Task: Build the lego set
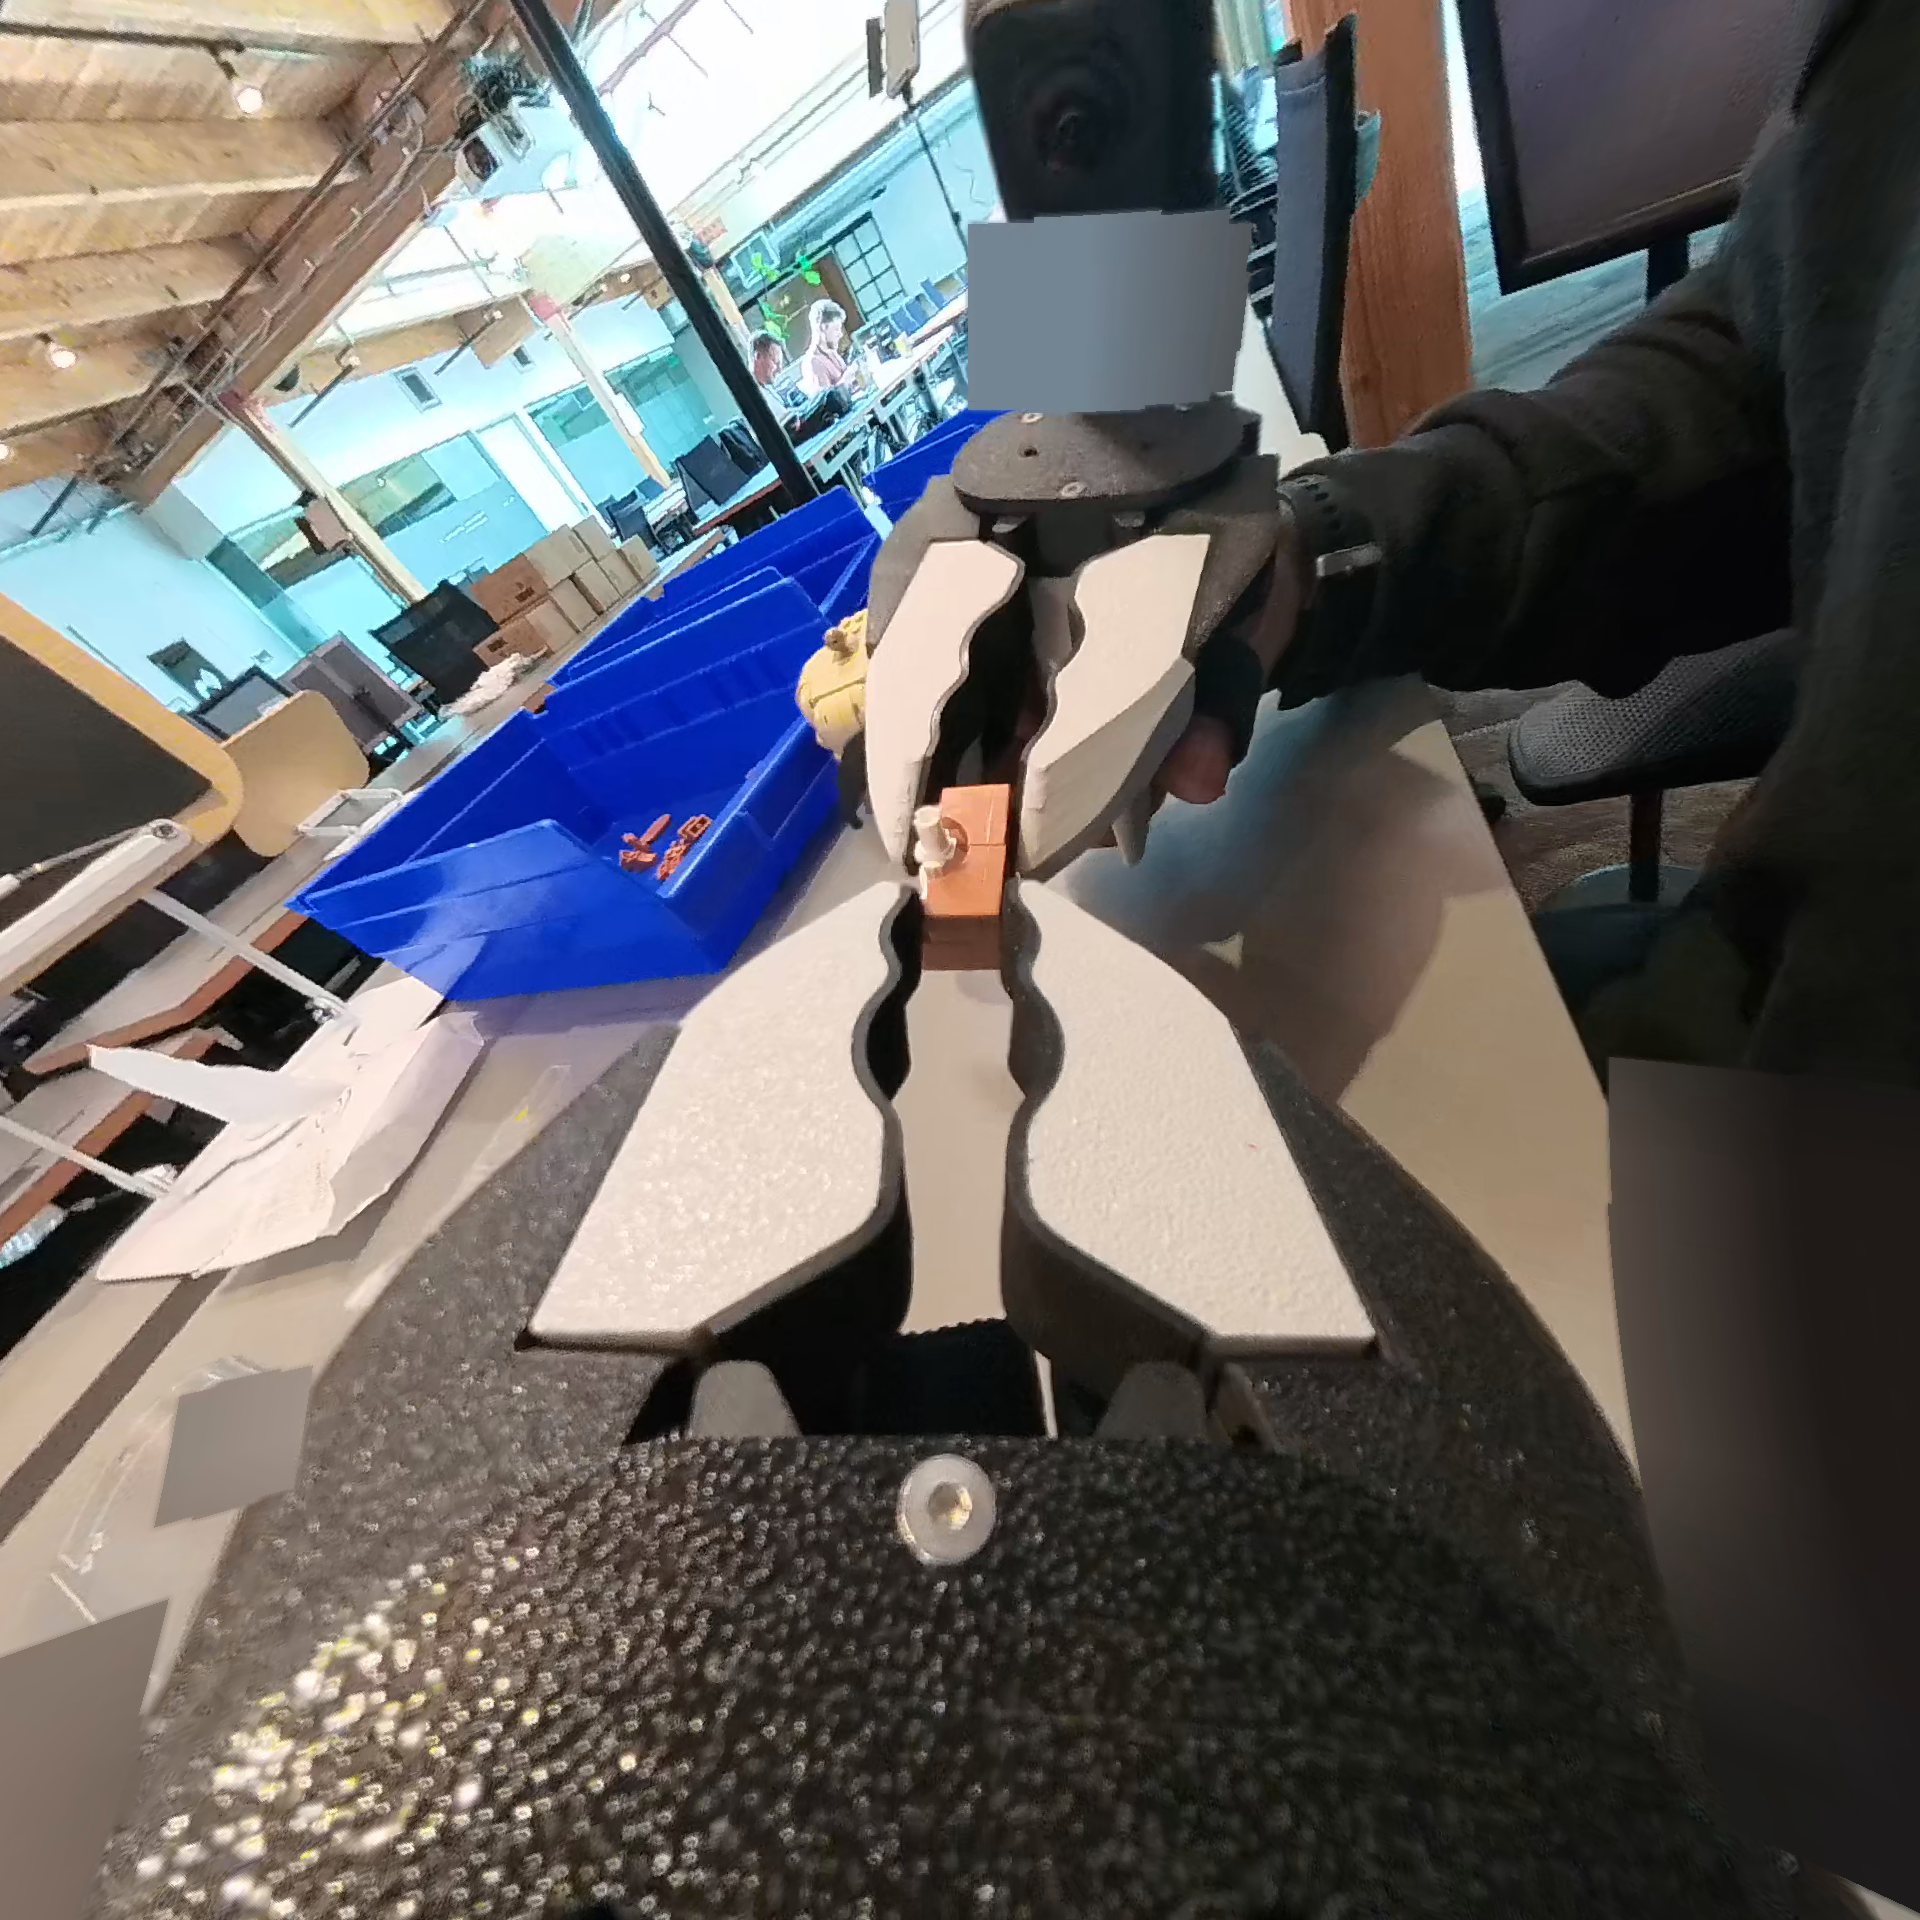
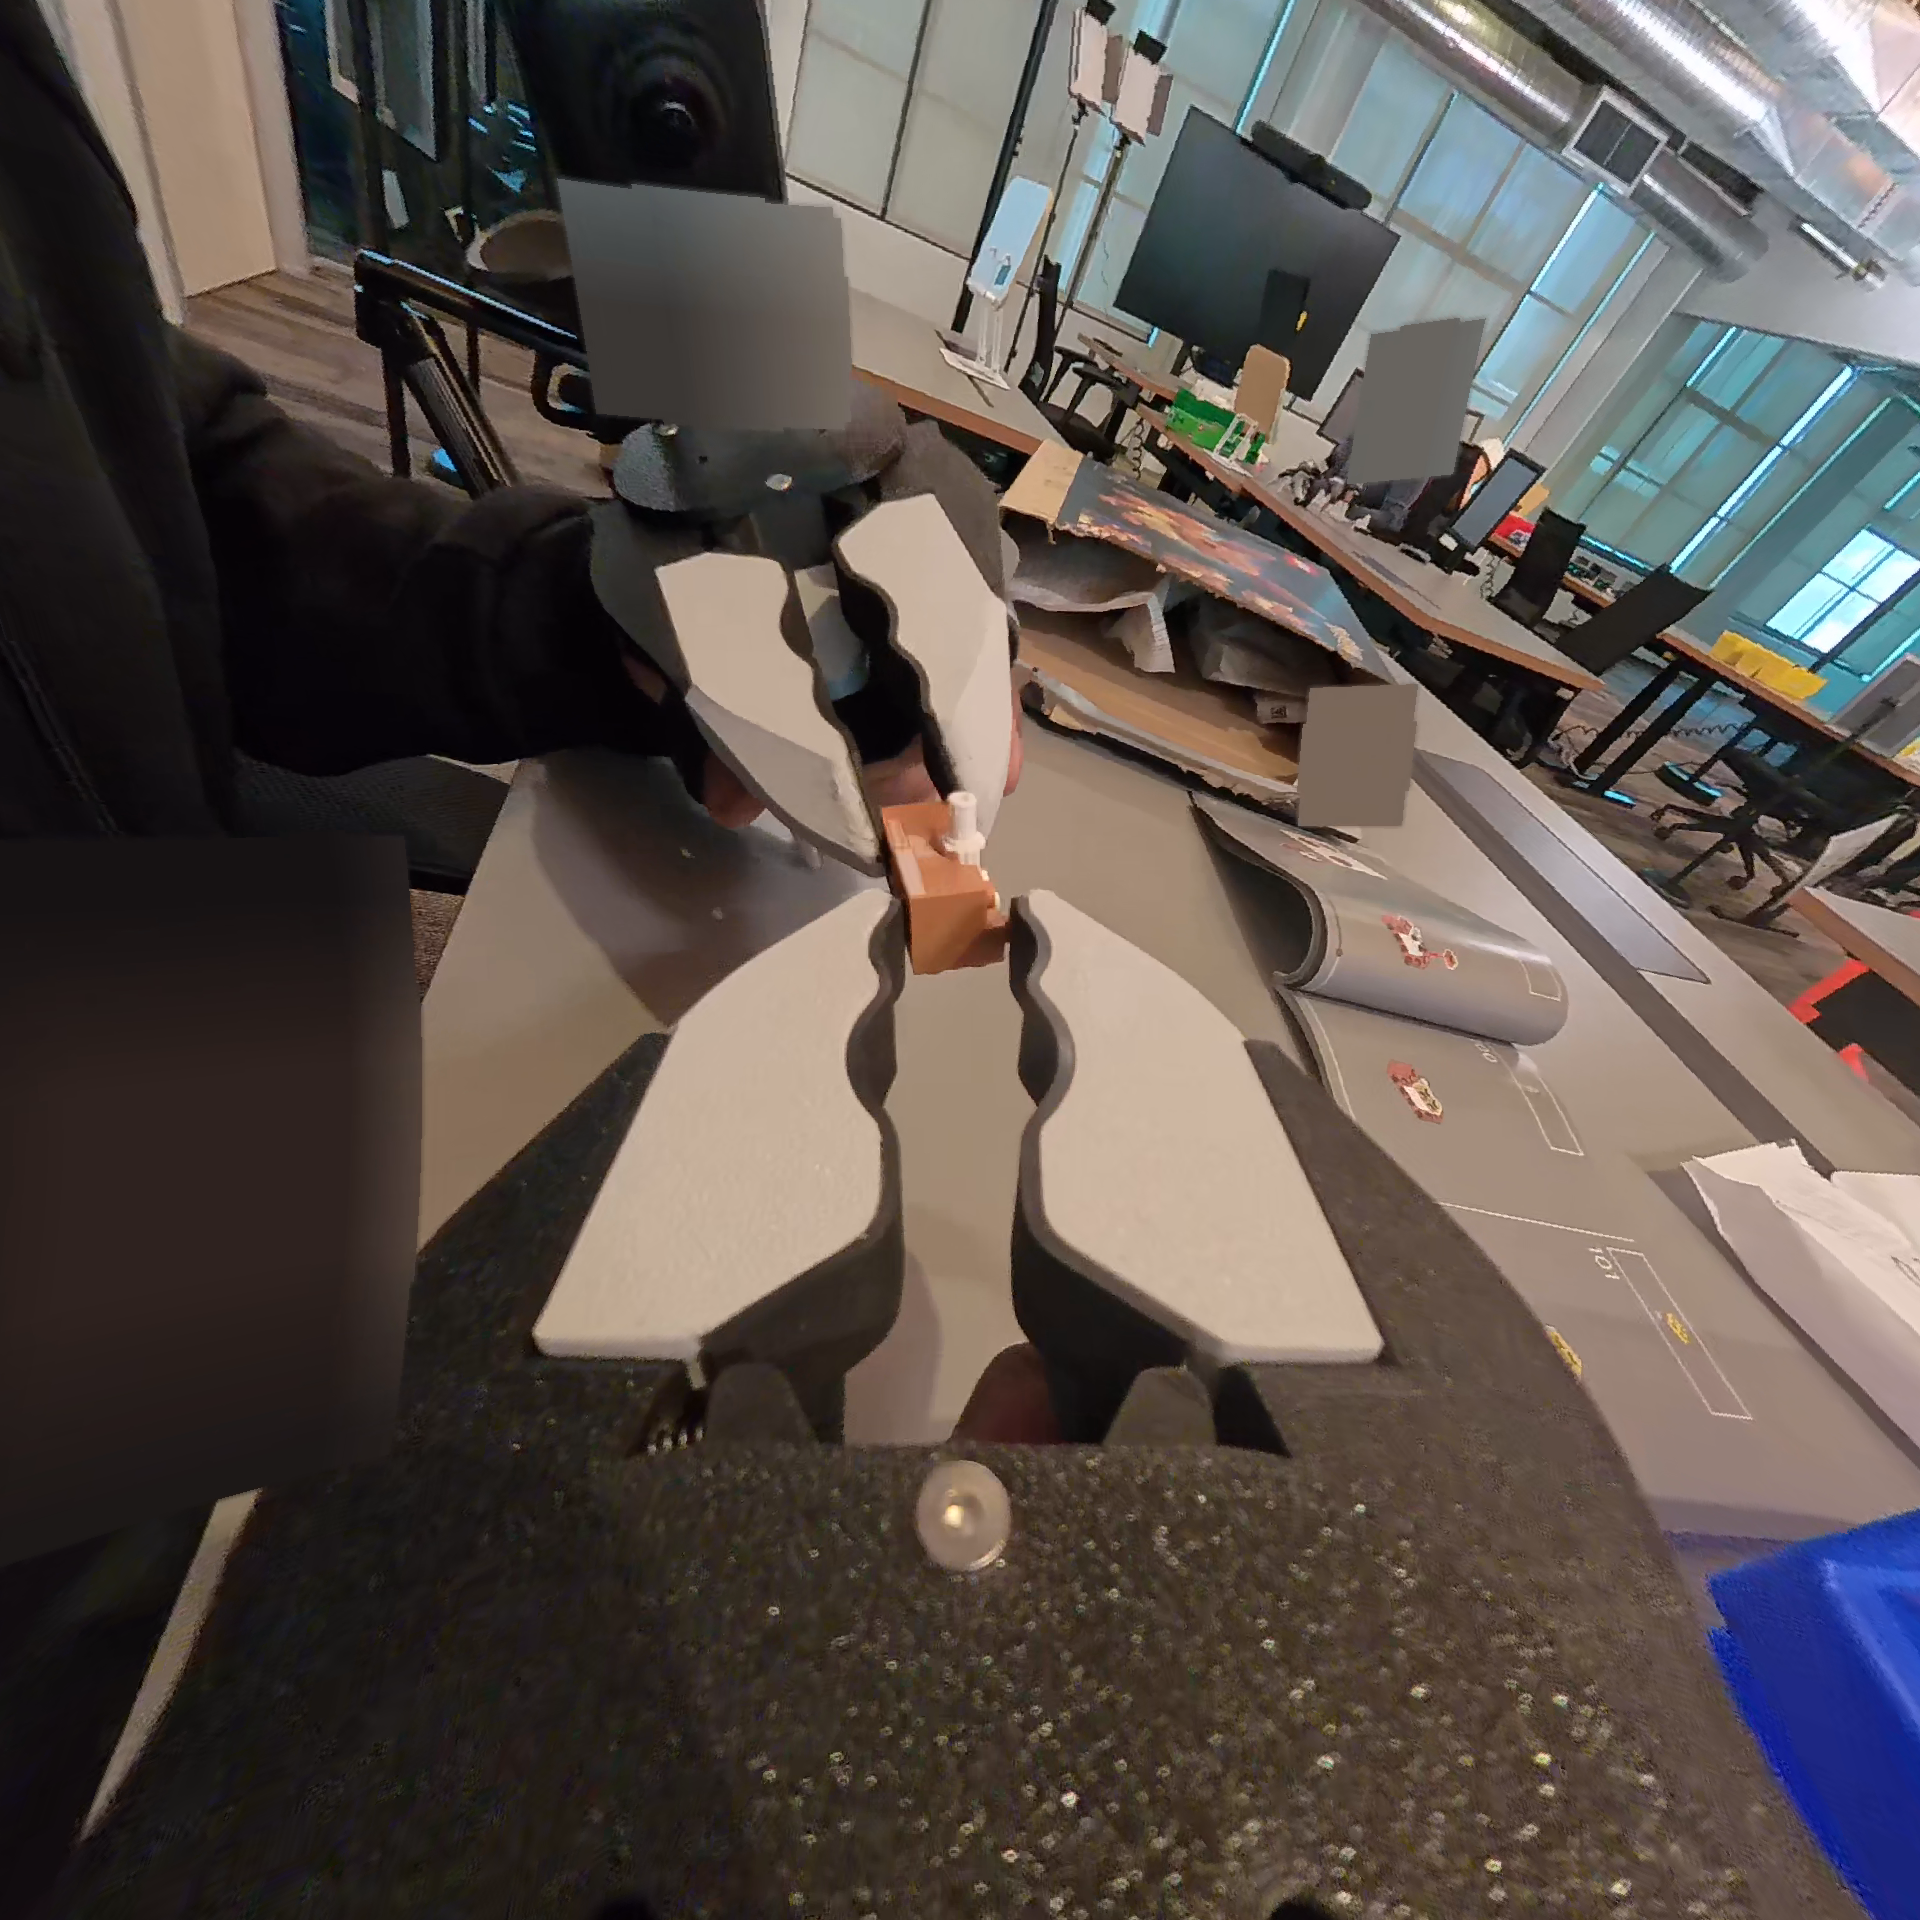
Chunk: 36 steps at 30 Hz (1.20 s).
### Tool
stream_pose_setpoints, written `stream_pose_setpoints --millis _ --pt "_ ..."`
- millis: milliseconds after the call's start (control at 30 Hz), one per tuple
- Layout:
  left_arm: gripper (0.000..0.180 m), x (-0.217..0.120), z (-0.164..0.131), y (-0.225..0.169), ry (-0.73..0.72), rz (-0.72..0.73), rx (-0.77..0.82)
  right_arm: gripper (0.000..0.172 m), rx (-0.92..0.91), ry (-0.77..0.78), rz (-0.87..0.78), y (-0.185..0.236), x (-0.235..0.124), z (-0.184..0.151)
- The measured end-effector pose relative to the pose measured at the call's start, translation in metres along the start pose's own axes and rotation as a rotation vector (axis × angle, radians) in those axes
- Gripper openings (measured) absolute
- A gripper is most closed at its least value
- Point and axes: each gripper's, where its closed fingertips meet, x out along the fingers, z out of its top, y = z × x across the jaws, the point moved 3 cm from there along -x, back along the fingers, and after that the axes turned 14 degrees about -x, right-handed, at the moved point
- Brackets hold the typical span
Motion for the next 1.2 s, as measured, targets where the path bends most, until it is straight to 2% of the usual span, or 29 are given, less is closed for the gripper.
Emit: stream_pose_setpoints --millis 167,367,600,1100,1200 --pt "0.014 0.0 0.004 0.001 -0.05 -0.013 -0.098 0.019 0.022 -0.039 -0.027 -0.004 -0.003 0.005" --pt "0.03 -0.002 0.004 0.0 -0.066 -0.02 -0.126 0.019 0.071 -0.083 -0.024 -0.004 -0.004 0.009" --pt "0.019 0.001 0.002 -0.004 -0.043 -0.044 -0.14 0.019 0.058 -0.104 -0.013 0.001 -0.001 0.012" --pt "0.018 -0.001 -0.001 -0.005 -0.019 -0.055 -0.152 0.019 0.011 -0.084 -0.012 0.004 0.001 0.012" --pt "0.018 -0.002 0.0 -0.005 -0.025 -0.058 -0.155 0.028 -0.045 -0.07 -0.029 0.005 0.0 0.014"
